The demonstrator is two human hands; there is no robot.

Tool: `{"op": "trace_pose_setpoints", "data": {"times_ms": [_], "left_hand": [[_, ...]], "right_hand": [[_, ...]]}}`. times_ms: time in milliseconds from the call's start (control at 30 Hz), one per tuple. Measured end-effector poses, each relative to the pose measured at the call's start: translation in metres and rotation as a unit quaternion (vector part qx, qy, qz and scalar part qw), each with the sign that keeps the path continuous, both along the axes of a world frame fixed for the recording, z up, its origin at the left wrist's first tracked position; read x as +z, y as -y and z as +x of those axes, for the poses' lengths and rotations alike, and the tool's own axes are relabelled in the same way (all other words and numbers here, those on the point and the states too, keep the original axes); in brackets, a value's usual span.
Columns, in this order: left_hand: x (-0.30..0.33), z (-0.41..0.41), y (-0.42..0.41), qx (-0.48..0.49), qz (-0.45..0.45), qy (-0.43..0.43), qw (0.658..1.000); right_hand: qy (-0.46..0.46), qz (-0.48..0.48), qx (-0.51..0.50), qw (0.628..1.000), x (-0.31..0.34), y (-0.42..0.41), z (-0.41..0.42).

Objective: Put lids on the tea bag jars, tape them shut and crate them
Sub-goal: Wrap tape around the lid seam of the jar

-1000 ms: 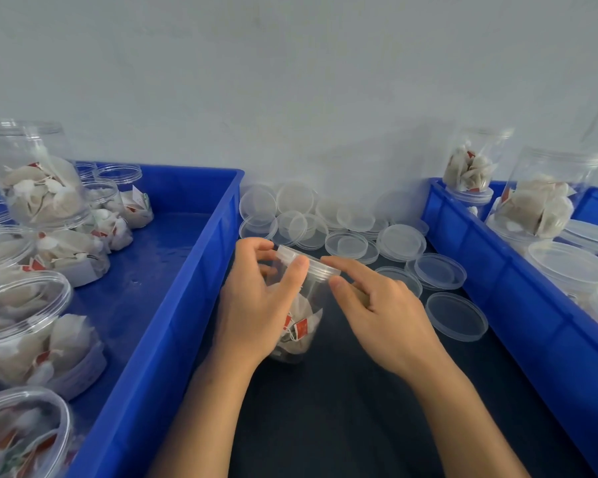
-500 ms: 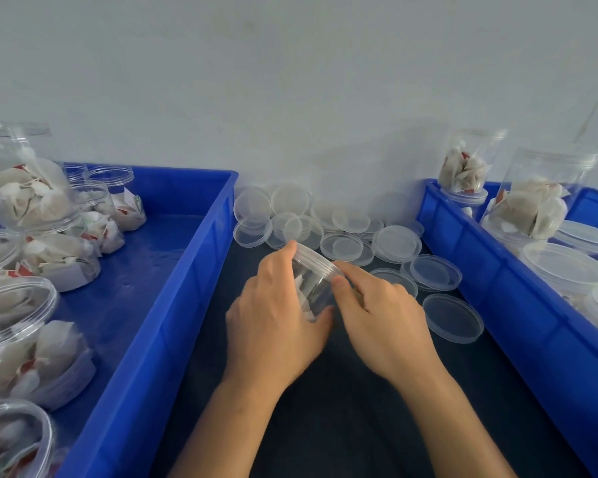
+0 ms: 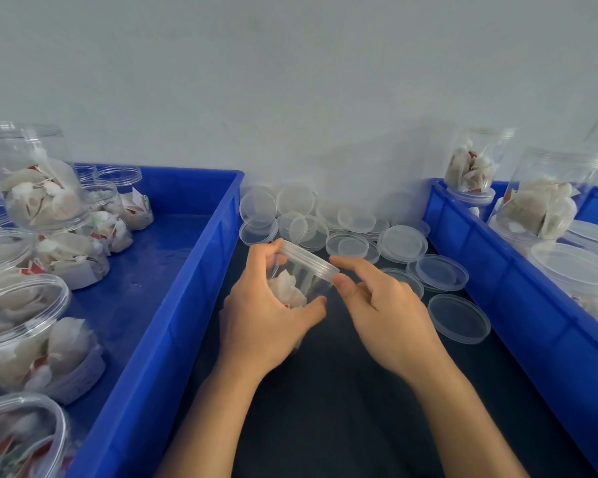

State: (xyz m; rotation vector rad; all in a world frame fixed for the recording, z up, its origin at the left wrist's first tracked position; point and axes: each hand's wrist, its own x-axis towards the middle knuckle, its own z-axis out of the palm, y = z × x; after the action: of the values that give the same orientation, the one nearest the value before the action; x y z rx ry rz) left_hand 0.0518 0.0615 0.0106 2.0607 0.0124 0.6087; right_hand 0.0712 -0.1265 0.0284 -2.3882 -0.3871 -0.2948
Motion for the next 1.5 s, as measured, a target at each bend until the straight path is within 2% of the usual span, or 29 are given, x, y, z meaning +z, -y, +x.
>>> {"op": "trace_pose_setpoints", "data": {"times_ms": [333, 533, 667, 867, 967, 1100, 1200, 1500], "left_hand": [[-0.004, 0.005, -0.007, -0.059, -0.053, 0.001, 0.997], [-0.001, 0.002, -0.009, -0.081, 0.0, -0.015, 0.997], [0.004, 0.0, -0.006, -0.003, 0.087, 0.018, 0.996], [0.007, 0.001, 0.007, 0.047, 0.116, -0.011, 0.992], [0.006, 0.003, 0.004, 0.059, 0.099, -0.007, 0.993], [0.003, 0.004, -0.004, 0.054, 0.003, -0.013, 0.998], [0.003, 0.004, -0.006, 0.041, -0.029, -0.012, 0.999], [0.004, 0.006, -0.007, 0.026, -0.055, -0.02, 0.998]], "right_hand": [[-0.003, -0.025, -0.007, 1.0, 0.001, -0.003, -0.001], [-0.004, -0.012, -0.02, 1.0, 0.002, -0.006, -0.004], [0.009, -0.02, -0.047, 0.999, 0.005, -0.009, -0.009], [0.038, -0.034, -0.049, 0.997, 0.005, -0.024, -0.016], [0.023, -0.028, -0.037, 0.999, 0.005, -0.025, -0.017], [0.008, -0.019, -0.017, 1.0, 0.005, -0.024, -0.016], [0.014, -0.024, -0.017, 0.999, 0.007, -0.021, -0.014], [-0.015, -0.02, -0.009, 1.0, 0.0, -0.013, -0.003]]}}
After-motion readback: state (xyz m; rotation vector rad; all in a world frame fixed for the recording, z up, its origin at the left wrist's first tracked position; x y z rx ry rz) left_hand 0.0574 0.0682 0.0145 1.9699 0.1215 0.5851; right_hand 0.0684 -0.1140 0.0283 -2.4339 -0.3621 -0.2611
